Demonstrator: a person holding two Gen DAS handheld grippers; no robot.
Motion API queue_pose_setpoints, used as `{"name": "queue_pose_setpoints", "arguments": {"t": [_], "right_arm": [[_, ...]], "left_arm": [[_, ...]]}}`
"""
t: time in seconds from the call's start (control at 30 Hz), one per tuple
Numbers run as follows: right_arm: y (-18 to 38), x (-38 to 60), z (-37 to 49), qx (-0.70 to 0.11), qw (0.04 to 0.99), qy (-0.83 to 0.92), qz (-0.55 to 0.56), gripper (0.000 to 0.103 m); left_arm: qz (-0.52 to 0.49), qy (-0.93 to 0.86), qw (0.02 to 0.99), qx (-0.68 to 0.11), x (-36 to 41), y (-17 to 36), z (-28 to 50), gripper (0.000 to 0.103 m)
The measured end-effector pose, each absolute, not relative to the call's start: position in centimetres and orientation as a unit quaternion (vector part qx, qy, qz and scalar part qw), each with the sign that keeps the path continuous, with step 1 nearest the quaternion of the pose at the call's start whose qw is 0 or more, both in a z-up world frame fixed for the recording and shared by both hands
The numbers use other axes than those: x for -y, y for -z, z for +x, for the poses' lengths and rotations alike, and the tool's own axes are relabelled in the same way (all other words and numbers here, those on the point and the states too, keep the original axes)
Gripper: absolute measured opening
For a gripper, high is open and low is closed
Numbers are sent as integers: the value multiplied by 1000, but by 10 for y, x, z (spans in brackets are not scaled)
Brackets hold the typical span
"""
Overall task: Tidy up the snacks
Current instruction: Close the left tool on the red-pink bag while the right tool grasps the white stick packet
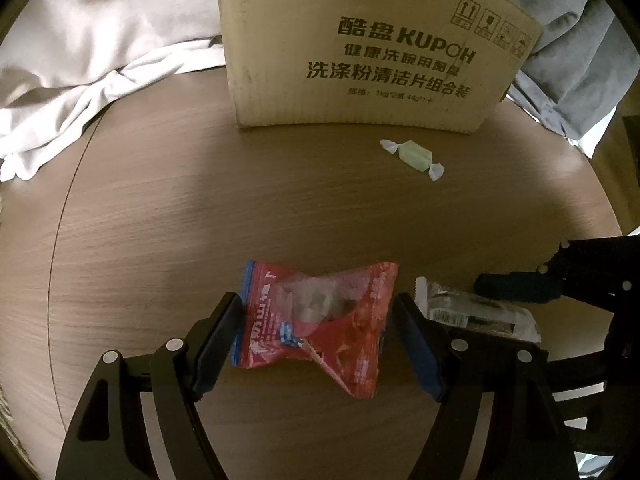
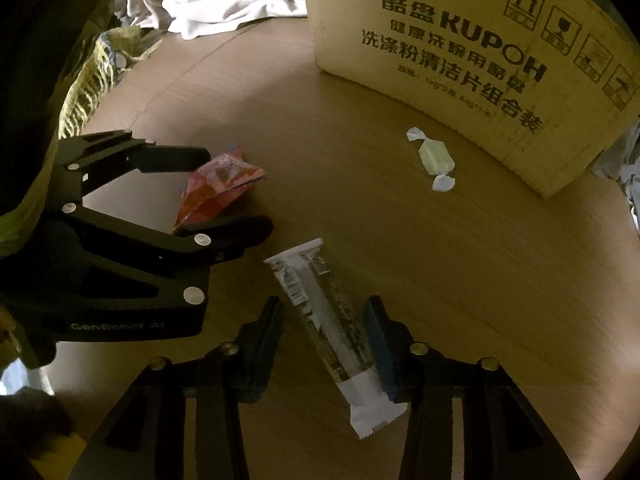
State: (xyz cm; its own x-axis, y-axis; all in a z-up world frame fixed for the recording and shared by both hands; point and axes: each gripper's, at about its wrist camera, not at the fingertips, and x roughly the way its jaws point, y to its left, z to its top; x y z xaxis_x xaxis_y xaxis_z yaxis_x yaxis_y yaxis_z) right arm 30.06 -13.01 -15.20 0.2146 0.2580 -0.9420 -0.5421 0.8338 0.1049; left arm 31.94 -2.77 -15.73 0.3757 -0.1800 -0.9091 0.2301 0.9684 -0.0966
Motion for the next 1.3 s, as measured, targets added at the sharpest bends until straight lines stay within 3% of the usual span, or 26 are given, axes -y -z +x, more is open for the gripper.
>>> {"name": "queue_pose_setpoints", "arguments": {"t": [0.13, 0.23, 0.63, 1.3], "right_arm": [[151, 136, 301, -565, 776, -258, -109, 28], [148, 141, 301, -563, 782, -254, -92, 25], [124, 148, 296, -531, 810, -243, -56, 22], [33, 180, 292, -416, 883, -217, 25, 21]], "left_arm": [[25, 124, 834, -537, 28, 156, 318, 47], [21, 122, 836, -535, 28, 153, 316, 43], [2, 132, 858, -497, 29, 114, 301, 40], [-3, 163, 915, -370, 38, 11, 292, 36]]}}
